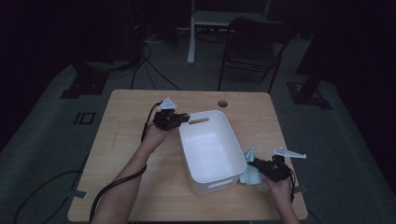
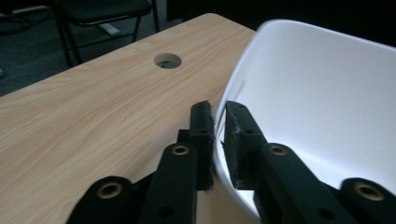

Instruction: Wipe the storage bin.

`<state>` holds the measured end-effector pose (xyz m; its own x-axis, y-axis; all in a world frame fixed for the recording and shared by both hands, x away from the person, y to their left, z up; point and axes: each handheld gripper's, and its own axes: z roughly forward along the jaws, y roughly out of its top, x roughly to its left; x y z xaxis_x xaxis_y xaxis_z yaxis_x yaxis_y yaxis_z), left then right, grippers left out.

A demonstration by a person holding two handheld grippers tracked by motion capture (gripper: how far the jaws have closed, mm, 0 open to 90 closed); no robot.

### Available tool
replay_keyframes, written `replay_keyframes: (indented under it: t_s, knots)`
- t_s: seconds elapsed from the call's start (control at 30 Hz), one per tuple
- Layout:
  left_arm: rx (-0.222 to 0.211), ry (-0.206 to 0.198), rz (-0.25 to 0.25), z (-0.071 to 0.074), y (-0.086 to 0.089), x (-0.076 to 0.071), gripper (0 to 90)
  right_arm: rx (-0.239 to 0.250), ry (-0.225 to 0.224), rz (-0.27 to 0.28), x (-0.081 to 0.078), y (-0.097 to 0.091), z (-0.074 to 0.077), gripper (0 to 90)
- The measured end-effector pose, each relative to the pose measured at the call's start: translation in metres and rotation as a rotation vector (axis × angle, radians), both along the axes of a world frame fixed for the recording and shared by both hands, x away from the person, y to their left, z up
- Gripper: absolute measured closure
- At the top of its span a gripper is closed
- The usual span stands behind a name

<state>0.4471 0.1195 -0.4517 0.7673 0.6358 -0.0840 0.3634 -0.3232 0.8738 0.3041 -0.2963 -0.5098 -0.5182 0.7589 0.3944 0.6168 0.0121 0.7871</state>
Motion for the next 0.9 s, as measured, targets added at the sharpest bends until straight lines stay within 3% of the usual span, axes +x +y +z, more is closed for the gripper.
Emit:
replay_keyframes:
  t_s: [0.2,0.37,0.5,0.57,0.63,0.77,0.9]
  knots:
    - [-0.012,0.003,0.059,0.0,0.011,-0.009,83.1,0.01,0.004,-0.012,0.001,-0.003,0.0,82.8]
    - [-0.046,0.007,0.051,0.0,0.013,-0.006,77.7,0.012,-0.001,-0.018,0.0,-0.003,0.001,82.8]
    - [-0.043,0.032,0.039,-0.001,0.009,0.0,72.1,0.014,0.001,-0.018,0.0,-0.004,0.0,82.8]
    - [-0.048,0.033,0.036,-0.002,0.006,0.001,72.7,0.013,0.003,-0.017,0.0,-0.004,0.0,82.8]
    - [-0.046,0.036,0.03,-0.002,0.006,0.002,79.0,0.011,0.004,-0.017,0.0,-0.004,-0.001,82.8]
    - [-0.044,0.01,0.038,-0.003,0.009,-0.001,84.3,0.011,0.004,-0.02,0.0,-0.005,-0.001,82.8]
    - [-0.036,-0.007,0.098,-0.004,0.019,-0.009,86.4,0.013,0.0,-0.02,-0.001,-0.005,0.001,82.9]
